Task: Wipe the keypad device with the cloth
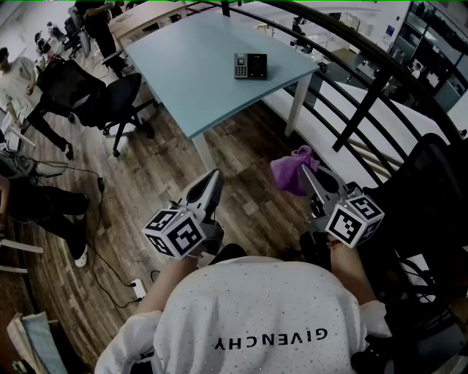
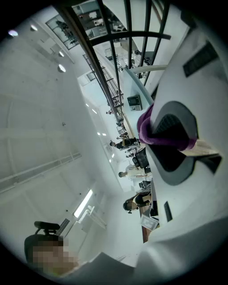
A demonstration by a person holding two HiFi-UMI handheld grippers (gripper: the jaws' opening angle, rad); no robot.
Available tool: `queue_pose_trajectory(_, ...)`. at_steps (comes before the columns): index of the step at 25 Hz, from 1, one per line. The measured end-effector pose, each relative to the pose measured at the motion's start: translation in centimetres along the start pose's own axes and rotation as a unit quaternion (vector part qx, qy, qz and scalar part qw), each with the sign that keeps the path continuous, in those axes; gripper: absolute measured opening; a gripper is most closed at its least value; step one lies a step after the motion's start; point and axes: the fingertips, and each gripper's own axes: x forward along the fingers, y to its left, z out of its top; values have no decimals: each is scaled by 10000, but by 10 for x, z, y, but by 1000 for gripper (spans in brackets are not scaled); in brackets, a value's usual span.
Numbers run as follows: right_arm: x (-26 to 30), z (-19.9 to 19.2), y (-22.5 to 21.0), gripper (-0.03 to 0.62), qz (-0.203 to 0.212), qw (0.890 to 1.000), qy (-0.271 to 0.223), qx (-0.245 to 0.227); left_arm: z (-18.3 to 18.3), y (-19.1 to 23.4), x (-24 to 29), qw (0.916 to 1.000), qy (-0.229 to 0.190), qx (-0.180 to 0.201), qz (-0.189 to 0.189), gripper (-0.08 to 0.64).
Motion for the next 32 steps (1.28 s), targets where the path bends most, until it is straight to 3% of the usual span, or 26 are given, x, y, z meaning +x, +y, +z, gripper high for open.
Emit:
queue_pose_trajectory(5,-3,-6,8,23,43,9997,140,-207,-1,2,-10,9999,-49,-83,76,0)
queue_pose_trajectory(12,-3,-4,8,23,40,9999,78,-112,2,-3,-12,9999,-53,-88,64,0)
queue_pose_trajectory(18,12,-10,-4,23,74,9995,13,307,2,14,-10,9998,-81,-140,147,0)
queue_pose_trajectory(23,43,-3,-26,23,56,9985,0,537,6,45,18,9990,-97,-356,243,-2)
queue_pose_trajectory(26,58,-9,-34,23,17,9992,142,377,3,66,30,9988,-39,-361,342,-2)
queue_pose_trajectory(32,124,16,-67,23,-119,9996,196,140,40,104,107,9993,24,-356,-131,0)
